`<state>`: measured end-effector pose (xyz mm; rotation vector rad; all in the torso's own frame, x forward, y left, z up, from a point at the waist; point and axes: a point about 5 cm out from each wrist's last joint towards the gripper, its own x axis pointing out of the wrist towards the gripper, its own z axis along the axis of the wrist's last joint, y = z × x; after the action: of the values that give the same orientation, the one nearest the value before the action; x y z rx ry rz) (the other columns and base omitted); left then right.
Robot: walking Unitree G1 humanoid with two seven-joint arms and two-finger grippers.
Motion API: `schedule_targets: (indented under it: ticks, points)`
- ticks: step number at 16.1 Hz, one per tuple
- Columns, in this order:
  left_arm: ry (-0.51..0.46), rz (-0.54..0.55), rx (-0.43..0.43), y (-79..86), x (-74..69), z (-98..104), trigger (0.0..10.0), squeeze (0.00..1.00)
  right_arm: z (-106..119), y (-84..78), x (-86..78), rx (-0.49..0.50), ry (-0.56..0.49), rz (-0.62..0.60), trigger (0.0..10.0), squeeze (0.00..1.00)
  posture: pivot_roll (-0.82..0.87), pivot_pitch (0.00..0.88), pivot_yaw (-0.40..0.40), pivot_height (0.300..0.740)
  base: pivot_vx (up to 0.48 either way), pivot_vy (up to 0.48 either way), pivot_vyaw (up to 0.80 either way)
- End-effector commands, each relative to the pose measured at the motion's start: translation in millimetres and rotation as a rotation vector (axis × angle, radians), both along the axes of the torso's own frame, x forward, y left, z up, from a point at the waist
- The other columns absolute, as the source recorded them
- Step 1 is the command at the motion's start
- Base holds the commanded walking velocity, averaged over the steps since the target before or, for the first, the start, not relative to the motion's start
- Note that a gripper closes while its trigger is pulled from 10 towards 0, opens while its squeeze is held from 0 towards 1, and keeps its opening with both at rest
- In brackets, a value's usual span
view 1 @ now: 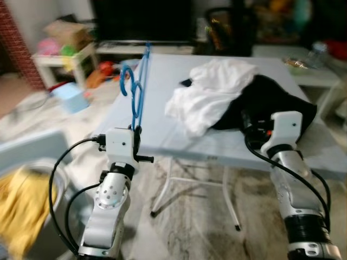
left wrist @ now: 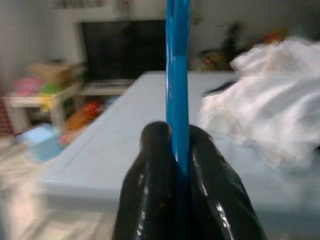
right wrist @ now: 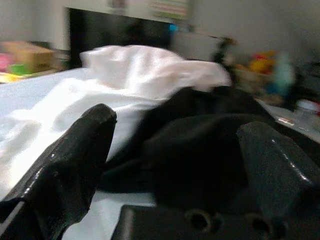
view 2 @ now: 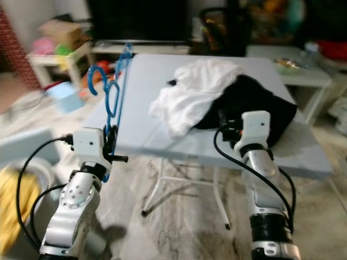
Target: Hang hanger
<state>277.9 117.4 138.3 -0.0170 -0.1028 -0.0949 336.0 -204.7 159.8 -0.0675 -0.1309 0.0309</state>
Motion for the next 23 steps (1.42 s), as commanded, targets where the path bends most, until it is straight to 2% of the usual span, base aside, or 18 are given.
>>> schedule_targets:
  ticks: [1, 9, 13, 15, 21, 22, 23]
  points:
    - [-0.001, -0.007, -0.004, -1.6, -0.2, 1.3, 10.0, 0.00, 0.7, 1.0, -0.6, -0.001, 0.003, 0.010, 10.0, 0.00, -0.08, 0.000, 0.024, 0.740, -0.281, 0.000, 0.00]
    - [0.005, -0.011, -0.005, -2.3, -0.9, 0.5, 10.0, 0.00, -6.2, 2.2, -1.8, -0.007, 0.036, 0.018, 10.0, 0.00, -0.08, 0.000, 0.022, 0.740, -0.308, 0.000, 0.00]
    - [0.022, -0.012, -0.013, -2.2, -1.0, -2.5, 10.0, 0.00, -17.4, 5.2, -4.0, -0.014, 0.104, 0.043, 10.0, 0.00, -0.08, 0.000, 0.022, 0.740, -0.063, 0.000, 0.00]
    - [0.092, -0.041, -0.012, -0.7, -3.2, -14.8, 10.0, 0.00, -20.8, 8.6, -4.1, -0.026, 0.123, 0.078, 10.0, 0.00, -0.08, 0.000, 0.021, 0.740, 0.000, 0.000, 0.00]
    - [0.196, -0.129, 0.038, 6.6, -9.3, -37.0, 10.0, 0.00, -21.5, 7.6, 0.5, -0.088, 0.157, 0.124, 10.0, 0.00, -0.08, 0.000, 0.020, 0.740, 0.000, 0.000, 0.00]
    - [0.220, -0.160, 0.023, 5.6, -10.3, -39.9, 10.0, 0.00, -21.2, 8.4, 0.5, -0.113, 0.156, 0.156, 10.0, 0.00, -0.08, 0.000, 0.019, 0.740, 0.000, 0.000, 0.00]
    - [0.323, -0.373, -0.001, 0.8, -20.9, -53.6, 10.0, 0.00, -20.2, 13.4, -3.4, -0.279, 0.163, 0.357, 10.0, 0.00, -0.08, 0.000, 0.017, 0.740, 0.000, 0.000, 0.00]
